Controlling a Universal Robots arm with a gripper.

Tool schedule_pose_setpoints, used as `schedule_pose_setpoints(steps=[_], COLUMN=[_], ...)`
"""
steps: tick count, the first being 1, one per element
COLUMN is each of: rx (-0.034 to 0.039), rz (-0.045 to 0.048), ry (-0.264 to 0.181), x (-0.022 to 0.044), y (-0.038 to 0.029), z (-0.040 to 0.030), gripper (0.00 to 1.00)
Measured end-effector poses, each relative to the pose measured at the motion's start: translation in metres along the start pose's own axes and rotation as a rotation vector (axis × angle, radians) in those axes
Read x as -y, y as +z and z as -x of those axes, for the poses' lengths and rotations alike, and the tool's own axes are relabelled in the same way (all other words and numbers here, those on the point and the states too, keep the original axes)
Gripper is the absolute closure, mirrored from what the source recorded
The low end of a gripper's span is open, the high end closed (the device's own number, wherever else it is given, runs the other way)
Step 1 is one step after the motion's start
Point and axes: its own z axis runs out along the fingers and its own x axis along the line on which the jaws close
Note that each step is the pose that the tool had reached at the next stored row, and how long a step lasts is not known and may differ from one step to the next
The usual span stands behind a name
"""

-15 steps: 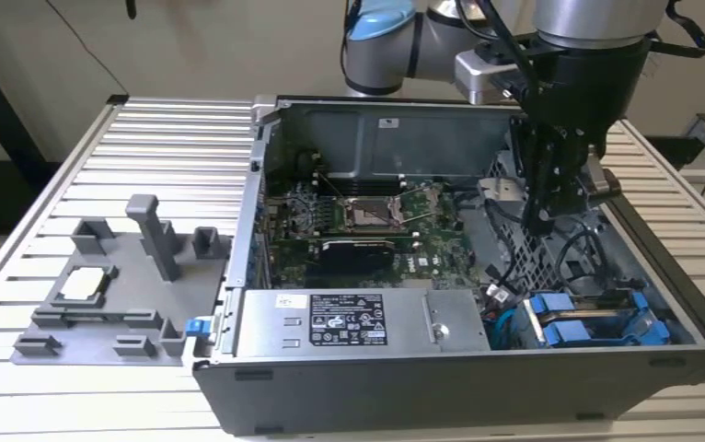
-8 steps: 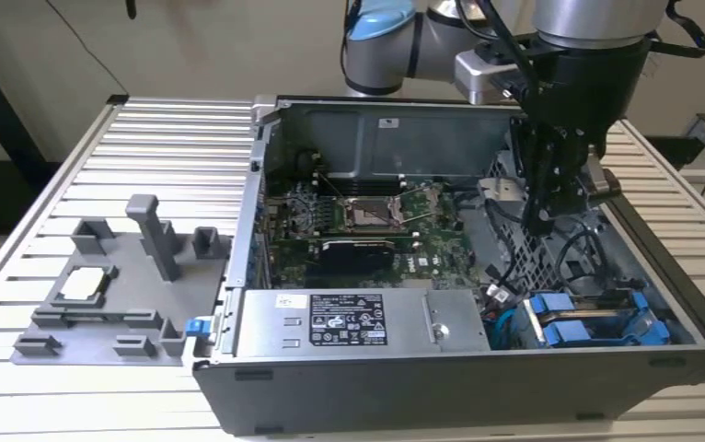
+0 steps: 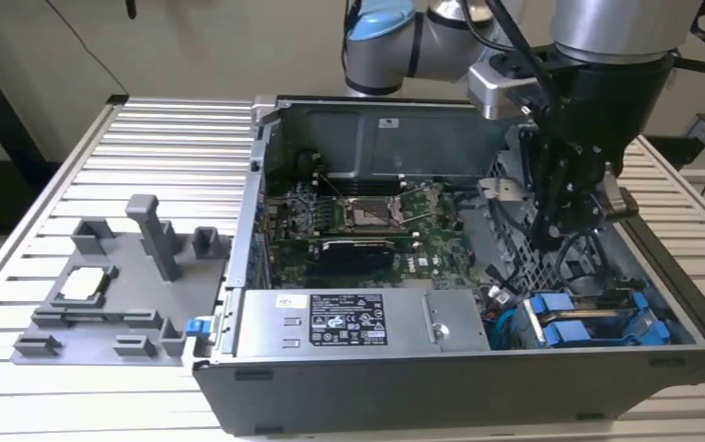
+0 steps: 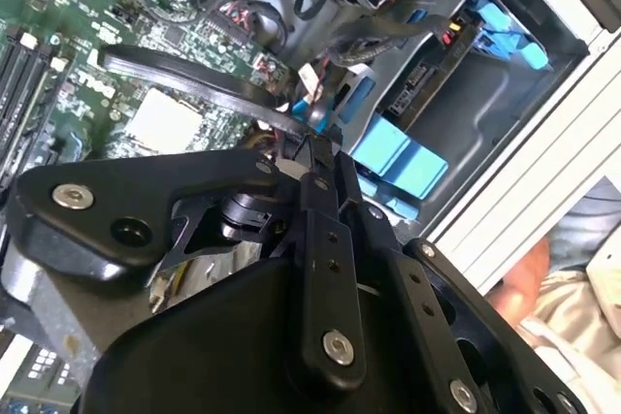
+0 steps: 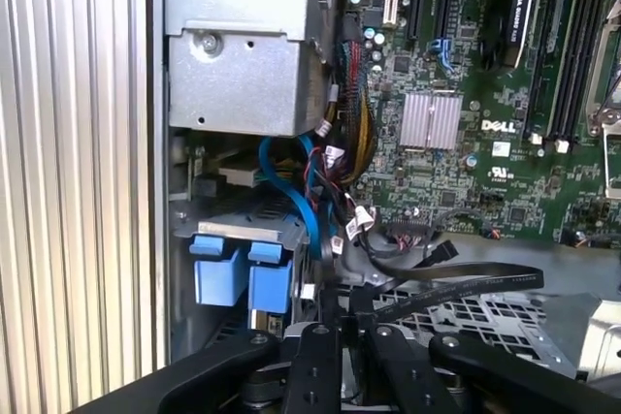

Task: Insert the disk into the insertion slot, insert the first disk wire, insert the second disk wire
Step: 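Insert the second disk wire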

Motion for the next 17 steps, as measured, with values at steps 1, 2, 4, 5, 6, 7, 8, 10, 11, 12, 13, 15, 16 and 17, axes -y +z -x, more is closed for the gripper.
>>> schedule_pose_setpoints(steps=[1, 2, 4, 5, 6, 7, 8, 10, 11, 12, 13, 15, 16, 17], rx=[0.0003, 0.0005, 0.001, 0.0013, 0.0016, 0.0017, 0.002, 0.0024, 0.0025, 0.0026, 0.0028, 0.0047, 0.0067, 0.009], rz=[0.0032, 0.0062, 0.0121, 0.0152, 0.0181, 0.021, 0.0236, 0.0279, 0.0296, 0.0311, 0.0325, 0.0393, 0.045, 0.0511], ry=[0.0, -0.001, -0.001, -0.001, -0.002, -0.002, -0.002, -0.003, -0.003, -0.003, -0.003, -0.004, -0.004, -0.004], x=[0.0006, 0.0013, 0.0029, 0.0039, 0.0048, 0.0059, 0.0072, 0.0104, 0.0123, 0.0145, 0.0169, 0.0219, 0.0243, 0.0265], y=[0.0007, 0.0013, 0.0025, 0.0032, 0.0038, 0.0043, 0.0049, 0.0061, 0.0067, 0.0073, 0.0079, 0.0091, 0.0097, 0.0102], z=[-0.0029, -0.0056, -0.0108, -0.0136, -0.0162, -0.0186, -0.0209, -0.0246, -0.0262, -0.0275, -0.0287, -0.0307, -0.0314, -0.032], gripper=[0.84, 0.84, 0.84, 0.84, 0.84, 0.84, 0.84, 0.84, 0.84, 0.84, 0.84, 0.84, 0.84, 0.84])
